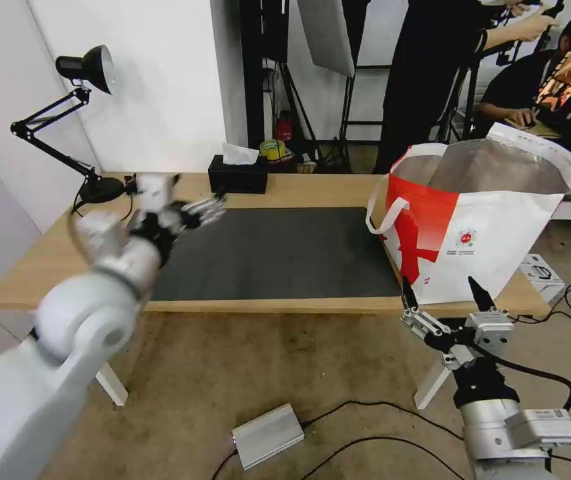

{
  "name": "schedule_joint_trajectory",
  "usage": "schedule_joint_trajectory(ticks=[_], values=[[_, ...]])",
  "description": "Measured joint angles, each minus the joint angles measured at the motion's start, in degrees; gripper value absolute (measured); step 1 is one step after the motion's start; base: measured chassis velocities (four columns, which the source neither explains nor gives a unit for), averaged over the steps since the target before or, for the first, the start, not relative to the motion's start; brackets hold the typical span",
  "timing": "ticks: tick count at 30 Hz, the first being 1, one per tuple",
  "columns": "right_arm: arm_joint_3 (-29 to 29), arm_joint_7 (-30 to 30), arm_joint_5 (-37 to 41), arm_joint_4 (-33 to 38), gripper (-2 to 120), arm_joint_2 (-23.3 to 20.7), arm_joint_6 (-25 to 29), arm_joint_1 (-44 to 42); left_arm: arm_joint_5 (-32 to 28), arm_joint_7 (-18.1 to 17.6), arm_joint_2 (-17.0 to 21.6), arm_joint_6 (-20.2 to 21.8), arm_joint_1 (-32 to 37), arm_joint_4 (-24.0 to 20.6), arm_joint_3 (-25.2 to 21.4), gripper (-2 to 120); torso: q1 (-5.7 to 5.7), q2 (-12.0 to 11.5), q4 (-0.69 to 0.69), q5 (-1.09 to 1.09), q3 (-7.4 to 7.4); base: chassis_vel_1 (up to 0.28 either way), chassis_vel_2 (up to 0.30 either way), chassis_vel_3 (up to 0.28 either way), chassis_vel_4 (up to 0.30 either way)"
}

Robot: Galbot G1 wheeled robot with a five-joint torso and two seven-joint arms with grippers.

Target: Pick up the trash from the table and place it into the takeout bag.

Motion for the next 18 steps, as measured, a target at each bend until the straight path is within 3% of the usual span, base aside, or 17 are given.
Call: schedule_joint_trajectory(ticks=[1, 6, 9, 10, 18], values=[[0.0, 0.0, 0.0, 0.0, 100, 0.0, 0.0, 0.0, 0.0, 0.0, 0.0, 0.0, 0.0, 0.0, 0.0, 100, 0.0, 0.0, 0.0, 0.0, 0.0, 0.0, 0.0, 0.0, 0.0], [-0.2, -0.1, -0.3, 0.0, 100, 0.0, 0.0, -0.1, 6.2, 2.6, -8.3, -5.5, 15.1, -4.1, -9.3, 100, -0.01, 0.0, 0.01, 0.0, 0.0, 0.0, 0.0, 0.0, 0.0], [-0.3, -0.1, -0.5, 0.0, 100, 0.1, 0.0, -0.1, 8.8, 3.5, -10.9, -7.6, 17.7, -4.8, -10.9, 100, 0.0, 0.0, -0.01, 0.0, 0.0, 0.0, 0.0, 0.0, 0.0], [-0.5, -0.1, -0.8, 0.0, 100, 0.2, 0.0, -0.1, 12.1, 5.4, -14.1, -10.4, 21.1, -5.5, -12.5, 100, 0.0, 0.0, -0.01, 0.01, 0.0, 0.0, 0.0, 0.0, 0.0], [-0.5, -0.1, -1.5, 0.0, 100, 0.9, 0.1, -0.5, 21.9, 9.1, -22.4, -21.5, 29.2, -6.3, -13.1, 100, 0.0, 0.0, 0.0, 0.01, 0.01, 0.0, 0.0, 0.0, 0.0]])
